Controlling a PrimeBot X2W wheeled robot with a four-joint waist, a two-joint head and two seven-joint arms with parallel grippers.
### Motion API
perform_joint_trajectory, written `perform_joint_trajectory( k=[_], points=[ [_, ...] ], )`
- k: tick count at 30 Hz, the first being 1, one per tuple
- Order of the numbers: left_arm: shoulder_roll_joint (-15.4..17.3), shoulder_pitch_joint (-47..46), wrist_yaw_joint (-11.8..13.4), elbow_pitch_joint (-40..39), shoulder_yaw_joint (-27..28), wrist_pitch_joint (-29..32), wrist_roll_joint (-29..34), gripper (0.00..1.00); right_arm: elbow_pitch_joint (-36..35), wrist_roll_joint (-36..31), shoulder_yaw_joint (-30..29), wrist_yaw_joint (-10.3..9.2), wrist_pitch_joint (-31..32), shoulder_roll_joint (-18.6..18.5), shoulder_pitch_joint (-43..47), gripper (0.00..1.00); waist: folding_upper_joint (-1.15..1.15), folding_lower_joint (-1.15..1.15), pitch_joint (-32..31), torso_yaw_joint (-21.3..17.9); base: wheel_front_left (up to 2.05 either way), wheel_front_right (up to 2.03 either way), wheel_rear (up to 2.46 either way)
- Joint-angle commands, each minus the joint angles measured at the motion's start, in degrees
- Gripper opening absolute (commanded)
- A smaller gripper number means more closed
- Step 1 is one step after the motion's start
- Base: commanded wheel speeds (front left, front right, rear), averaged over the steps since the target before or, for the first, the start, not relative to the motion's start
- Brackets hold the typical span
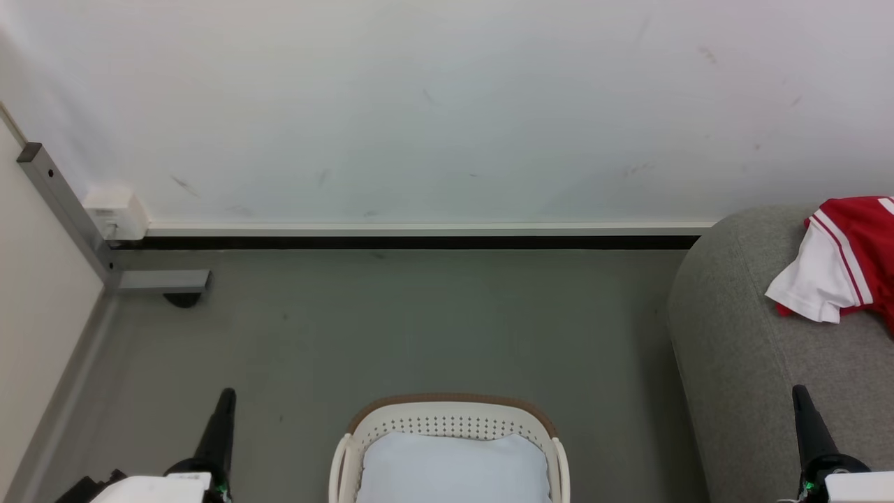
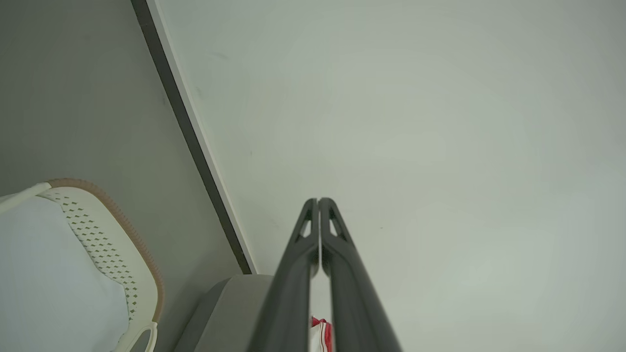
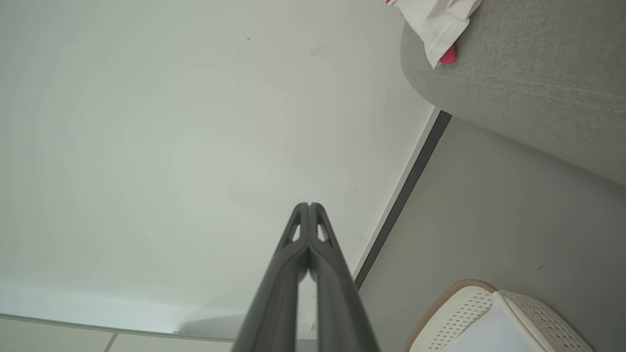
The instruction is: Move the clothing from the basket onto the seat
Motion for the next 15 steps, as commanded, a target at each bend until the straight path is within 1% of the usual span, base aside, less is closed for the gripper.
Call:
perform_joint_trajectory(
  k=[1, 15],
  points=[
    [0.2, -0.8, -0.4, -0.3, 0.4, 0.5, -1.2, 0.0, -0.5, 1.3, -0.3, -0.11, 0.4, -0.6, -0.9, 0.0, 0.0, 0.0, 0.0, 0.0, 0.0, 0.0, 0.0],
    [0.1, -1.4, -0.9, -0.6, 1.4, 1.9, -7.1, 0.0, -0.7, 7.1, -0.4, -0.13, 1.9, -0.6, -1.6, 0.0, 0.0, 0.0, 0.5, 0.1, 0.0, 0.0, 0.0]
  ],
)
